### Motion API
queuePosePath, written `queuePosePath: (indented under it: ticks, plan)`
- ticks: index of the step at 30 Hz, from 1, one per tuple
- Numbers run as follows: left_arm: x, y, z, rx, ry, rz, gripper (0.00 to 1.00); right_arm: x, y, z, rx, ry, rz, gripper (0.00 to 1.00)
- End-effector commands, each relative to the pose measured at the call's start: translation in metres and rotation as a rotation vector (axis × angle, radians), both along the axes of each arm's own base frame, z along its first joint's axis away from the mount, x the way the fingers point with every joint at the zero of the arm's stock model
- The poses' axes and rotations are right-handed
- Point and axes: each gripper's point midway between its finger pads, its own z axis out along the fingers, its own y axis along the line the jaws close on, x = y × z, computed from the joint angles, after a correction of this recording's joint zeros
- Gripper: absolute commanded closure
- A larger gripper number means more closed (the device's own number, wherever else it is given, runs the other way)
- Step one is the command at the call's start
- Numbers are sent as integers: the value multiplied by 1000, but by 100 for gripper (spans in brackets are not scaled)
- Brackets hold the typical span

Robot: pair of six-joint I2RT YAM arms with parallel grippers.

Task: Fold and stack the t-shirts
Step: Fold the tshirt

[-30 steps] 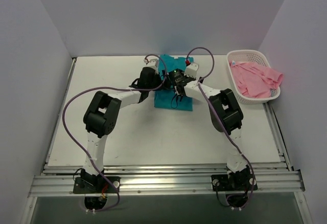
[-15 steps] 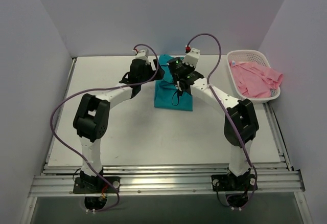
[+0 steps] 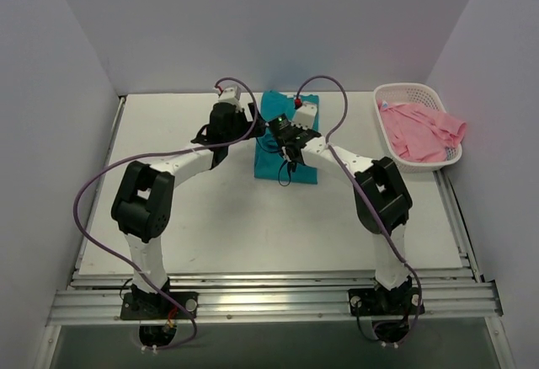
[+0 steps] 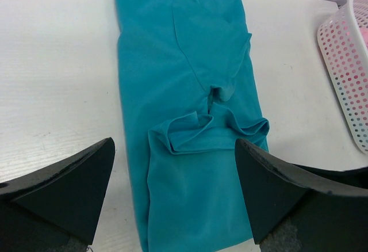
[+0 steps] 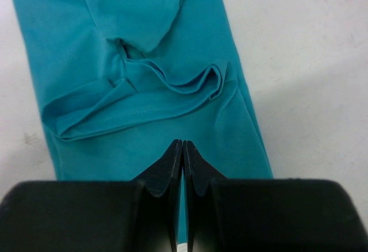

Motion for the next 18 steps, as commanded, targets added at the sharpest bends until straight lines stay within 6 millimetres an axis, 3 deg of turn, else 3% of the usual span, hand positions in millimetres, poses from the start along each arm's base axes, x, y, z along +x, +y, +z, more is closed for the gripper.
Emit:
queuePosePath:
  ticks: [1,5,18]
  plan:
    - [-1,3,34,-23,-70,7,6,-6,-12,-33,-37,75,-42,100]
    - [-2,7,31,-7,-71,14,6,-6,-16,-59,-41,113,-55,100]
    - [-5,14,30,-6,-74,14,6,18,-37,-84,-49,144,-105,100]
